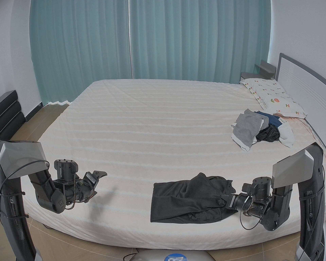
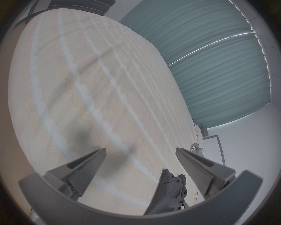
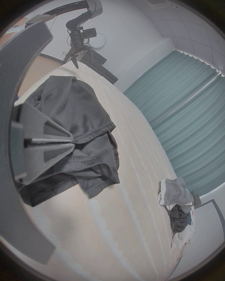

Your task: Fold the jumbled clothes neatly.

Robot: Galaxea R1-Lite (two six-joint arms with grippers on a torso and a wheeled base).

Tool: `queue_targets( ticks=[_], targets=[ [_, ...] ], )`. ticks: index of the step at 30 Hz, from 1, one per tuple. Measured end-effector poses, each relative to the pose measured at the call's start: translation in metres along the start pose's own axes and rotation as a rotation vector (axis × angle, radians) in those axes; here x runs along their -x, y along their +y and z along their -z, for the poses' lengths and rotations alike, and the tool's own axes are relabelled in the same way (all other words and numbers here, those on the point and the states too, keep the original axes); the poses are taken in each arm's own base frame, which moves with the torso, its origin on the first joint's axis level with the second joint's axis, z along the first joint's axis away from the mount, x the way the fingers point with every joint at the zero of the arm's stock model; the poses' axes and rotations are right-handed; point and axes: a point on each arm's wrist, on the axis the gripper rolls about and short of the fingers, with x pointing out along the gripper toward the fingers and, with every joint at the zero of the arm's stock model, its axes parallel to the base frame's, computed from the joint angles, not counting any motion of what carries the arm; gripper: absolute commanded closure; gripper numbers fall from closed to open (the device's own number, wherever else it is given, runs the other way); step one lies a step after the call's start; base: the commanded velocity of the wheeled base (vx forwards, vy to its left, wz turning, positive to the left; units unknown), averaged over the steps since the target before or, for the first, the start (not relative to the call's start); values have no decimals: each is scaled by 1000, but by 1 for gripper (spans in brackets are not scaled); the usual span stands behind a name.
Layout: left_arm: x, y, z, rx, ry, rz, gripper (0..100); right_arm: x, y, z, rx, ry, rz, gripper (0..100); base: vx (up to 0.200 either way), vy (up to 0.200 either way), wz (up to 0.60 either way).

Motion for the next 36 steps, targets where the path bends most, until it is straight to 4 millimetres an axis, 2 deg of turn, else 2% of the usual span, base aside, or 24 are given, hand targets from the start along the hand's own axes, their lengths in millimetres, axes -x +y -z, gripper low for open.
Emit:
queue_targets(
  ticks=[11, 19, 20, 31, 36],
  targets=[
    [0, 0, 0, -2, 1, -2, 0, 36, 2, 7, 25, 93, -18, 100, 0, 0, 0],
    [0, 0, 0, -2, 1, -2, 0, 51, -1, 15, 81, 161, -35, 100, 0, 0, 0],
    [0, 0, 0, -2, 0, -2, 0, 52, -1, 15, 82, 163, -33, 0, 0, 0, 0],
    [-1, 0, 0, -1, 1, 0, 0, 60, -5, 21, 117, 204, -36, 0, 0, 0, 0],
    [-1, -1, -1, 2, -3, 2, 0, 57, -2, 12, 41, 163, -45, 0, 0, 0, 0]
  ],
)
